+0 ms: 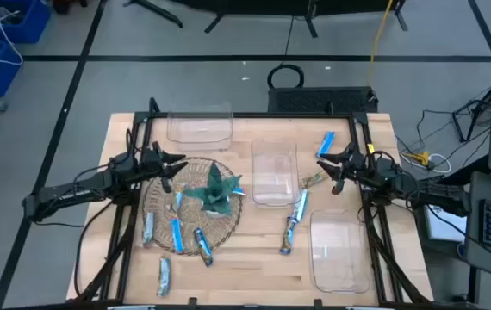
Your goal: Pick and place Granola Bars by type
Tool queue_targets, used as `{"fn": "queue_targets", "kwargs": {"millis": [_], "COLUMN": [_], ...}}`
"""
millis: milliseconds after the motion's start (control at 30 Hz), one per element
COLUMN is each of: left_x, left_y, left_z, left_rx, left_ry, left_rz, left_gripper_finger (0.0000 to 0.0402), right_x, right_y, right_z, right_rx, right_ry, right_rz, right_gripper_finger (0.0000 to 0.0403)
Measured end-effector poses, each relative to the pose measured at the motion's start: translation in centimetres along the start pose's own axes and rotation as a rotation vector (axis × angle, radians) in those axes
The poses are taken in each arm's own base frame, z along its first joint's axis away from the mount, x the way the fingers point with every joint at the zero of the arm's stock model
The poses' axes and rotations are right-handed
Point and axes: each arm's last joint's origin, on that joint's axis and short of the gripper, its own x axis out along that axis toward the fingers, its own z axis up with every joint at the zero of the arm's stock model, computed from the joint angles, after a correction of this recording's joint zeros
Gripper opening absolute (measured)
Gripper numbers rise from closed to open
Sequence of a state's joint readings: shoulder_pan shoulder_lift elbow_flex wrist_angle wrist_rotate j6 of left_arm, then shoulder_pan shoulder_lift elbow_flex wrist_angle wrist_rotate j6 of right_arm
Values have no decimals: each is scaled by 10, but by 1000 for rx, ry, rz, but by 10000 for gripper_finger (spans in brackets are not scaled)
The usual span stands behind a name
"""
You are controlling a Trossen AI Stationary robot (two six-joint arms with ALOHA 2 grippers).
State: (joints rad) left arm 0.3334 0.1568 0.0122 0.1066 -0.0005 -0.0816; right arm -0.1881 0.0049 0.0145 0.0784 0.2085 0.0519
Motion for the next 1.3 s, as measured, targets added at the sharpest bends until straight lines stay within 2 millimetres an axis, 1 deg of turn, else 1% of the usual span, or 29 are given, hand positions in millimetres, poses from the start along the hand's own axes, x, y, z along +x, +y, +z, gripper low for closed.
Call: {"fn": "queue_targets", "kwargs": {"millis": [267,367,500,567,600,733,867,967,1067,1167,1233,1300], "left_x": [0,0,-2,-4,-6,-9,-9,-5,-1,5,10,16], "left_y": [0,-1,-4,-6,-6,-9,-11,-13,-13,-15,-17,-20], "left_z": [0,4,21,35,43,80,119,144,169,192,205,218], "left_rx": [34,35,118,151,154,150,114,3,-201,-416,-457,-436], "left_ry": [-4,-46,-159,-179,-179,-164,-187,-218,-262,-315,-347,-413], "left_rz": [0,-11,-73,-63,-46,9,47,74,93,66,23,-26], "left_gripper_finger": [134,134,134,134,134,134,134,134,134,134,134,134], "right_x": [0,0,0,0,0,-1,4,14,32,50,60,67], "right_y": [0,0,2,3,3,4,5,7,13,18,21,22], "right_z": [0,1,3,3,7,54,95,127,155,186,202,214], "right_rx": [40,42,43,48,56,78,86,88,30,38,46,9], "right_ry": [0,-4,-14,-1,9,-95,-114,-133,-137,-263,-393,-553], "right_rz": [0,3,62,80,79,71,-5,-66,-72,-65,-66,-95], "right_gripper_finger": [114,114,114,114,114,114,114,114,114,114,114,114]}}
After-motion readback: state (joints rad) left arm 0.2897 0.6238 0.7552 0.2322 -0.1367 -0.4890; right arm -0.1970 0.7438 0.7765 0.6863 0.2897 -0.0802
